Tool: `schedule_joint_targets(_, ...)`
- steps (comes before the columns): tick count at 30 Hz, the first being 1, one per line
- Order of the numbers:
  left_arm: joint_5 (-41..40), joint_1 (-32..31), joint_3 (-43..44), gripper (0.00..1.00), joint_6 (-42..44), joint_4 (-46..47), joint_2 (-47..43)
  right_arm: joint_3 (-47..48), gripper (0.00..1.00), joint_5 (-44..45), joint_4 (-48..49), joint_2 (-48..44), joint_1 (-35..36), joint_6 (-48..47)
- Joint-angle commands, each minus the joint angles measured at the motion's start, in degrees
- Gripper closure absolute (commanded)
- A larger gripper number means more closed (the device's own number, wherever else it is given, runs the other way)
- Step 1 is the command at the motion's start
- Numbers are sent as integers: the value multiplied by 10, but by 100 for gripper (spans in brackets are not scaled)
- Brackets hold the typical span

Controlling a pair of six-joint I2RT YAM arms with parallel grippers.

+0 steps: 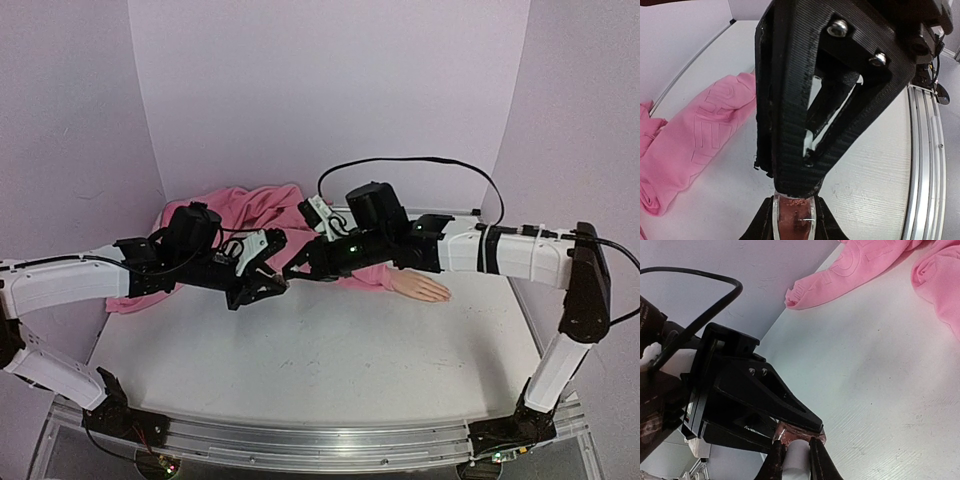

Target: Paint the nails

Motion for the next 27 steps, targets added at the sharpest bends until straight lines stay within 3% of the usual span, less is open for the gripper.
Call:
schedule_joint_targets(1,40,-19,18,100,-1,95,-21,17,99,2,91,41,50,36)
schedule_joint_targets(8,31,-19,18,100,-3,95,-27,-12,94,32,91,-6,46,29)
schedule_joint_targets(12,33,-19,19,100,-7,95,-25,-30,83,48,91,-34,41,27)
schedule_joint_targets(19,32,-20,19,100,-9,95,-18,-62,33,76,75,-106,21,14)
schedule_joint_targets(24,35,-19,20,100,-16,95,-12,-103,5,69,58,-188,5,-20)
schedule_joint_targets(27,69,-19,24,100,-22,95,-8,-120,2,35,48,-223,1,-70)
